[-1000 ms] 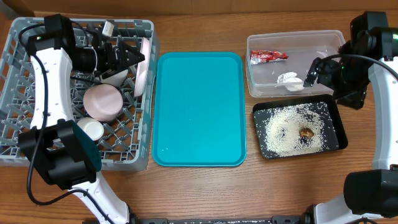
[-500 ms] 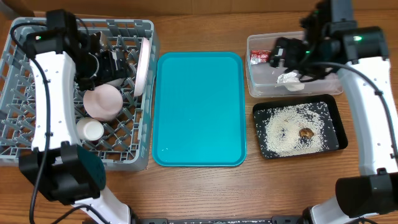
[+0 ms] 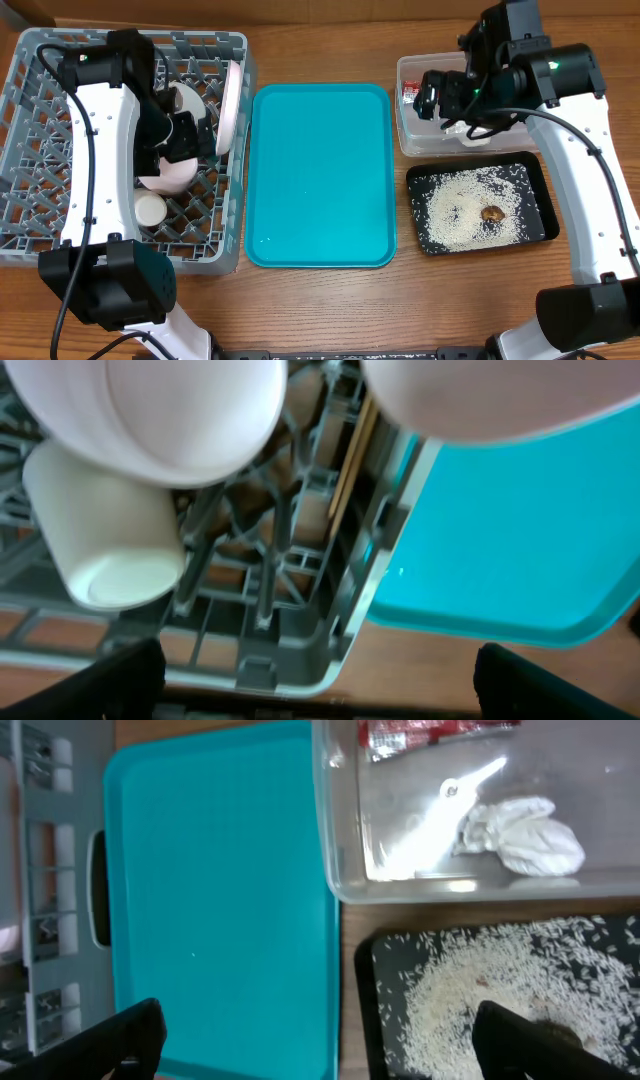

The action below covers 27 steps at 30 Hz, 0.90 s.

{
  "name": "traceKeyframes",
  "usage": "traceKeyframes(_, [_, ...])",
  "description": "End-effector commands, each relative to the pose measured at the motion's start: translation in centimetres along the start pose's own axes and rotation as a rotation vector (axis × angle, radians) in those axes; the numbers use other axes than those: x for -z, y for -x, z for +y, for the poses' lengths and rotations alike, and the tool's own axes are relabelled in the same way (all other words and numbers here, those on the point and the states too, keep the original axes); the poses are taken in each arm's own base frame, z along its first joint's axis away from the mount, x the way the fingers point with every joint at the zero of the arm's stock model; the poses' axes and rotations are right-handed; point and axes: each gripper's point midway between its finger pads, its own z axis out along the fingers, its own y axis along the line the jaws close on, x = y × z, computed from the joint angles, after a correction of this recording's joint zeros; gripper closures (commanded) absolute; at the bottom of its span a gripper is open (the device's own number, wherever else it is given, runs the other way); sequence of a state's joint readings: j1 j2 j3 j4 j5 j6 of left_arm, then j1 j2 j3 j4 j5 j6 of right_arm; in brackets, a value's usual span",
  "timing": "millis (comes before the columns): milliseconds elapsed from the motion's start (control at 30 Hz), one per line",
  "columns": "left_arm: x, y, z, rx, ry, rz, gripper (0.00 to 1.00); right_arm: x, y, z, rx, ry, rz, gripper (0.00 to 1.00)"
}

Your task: Sort waste into correct bins and load items into the dishwasher

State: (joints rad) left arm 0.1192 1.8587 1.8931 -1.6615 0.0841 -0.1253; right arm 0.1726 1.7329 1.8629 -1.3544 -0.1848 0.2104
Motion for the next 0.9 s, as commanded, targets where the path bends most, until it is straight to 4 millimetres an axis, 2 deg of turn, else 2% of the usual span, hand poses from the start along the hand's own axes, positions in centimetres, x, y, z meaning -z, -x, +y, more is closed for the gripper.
traceKeyframes(0, [0.5, -0.6, 1.0, 0.017, 0.047, 0.006, 0.0, 0.4, -0.2, -0.5, 0.001, -0.016, 0.004, 0.0])
traceKeyframes(100, [0.4, -1.1, 0.9, 0.011, 0.043, 0.013, 0.0, 1.1, -0.6, -0.5, 0.001, -0.017, 0.002, 0.0])
traceKeyframes(233, [0.6, -3.0, 0.8, 0.001, 0.046, 0.01, 0.0, 2.7, -0.8, -1.1, 0.004, -0.06, -0.043, 0.0])
traceKeyframes(400, [1.2, -4.5, 0.3, -0.035, 0.026, -0.136, 0.0, 4.4, -1.6, -1.7, 0.019, -0.071, -0.148, 0.0])
traceKeyframes(500, [1.8, -5.5, 0.0, -0.064, 0.006, -0.267, 0.0, 4.9, -2.9, -1.9, 0.03, -0.052, -0.217, 0.0])
traceKeyframes(667, [3.2, -7.4, -0.7, -0.212, -0.018, -0.54, 0.0, 5.9, -5.7, -2.6, 0.09, -0.02, -0.377, 0.0])
traceKeyframes(867, [4.3, -10.5, -0.5, -0.176, -0.075, -0.758, 0.0, 7.7, -9.3, -3.9, 0.114, -0.01, -0.544, 0.0])
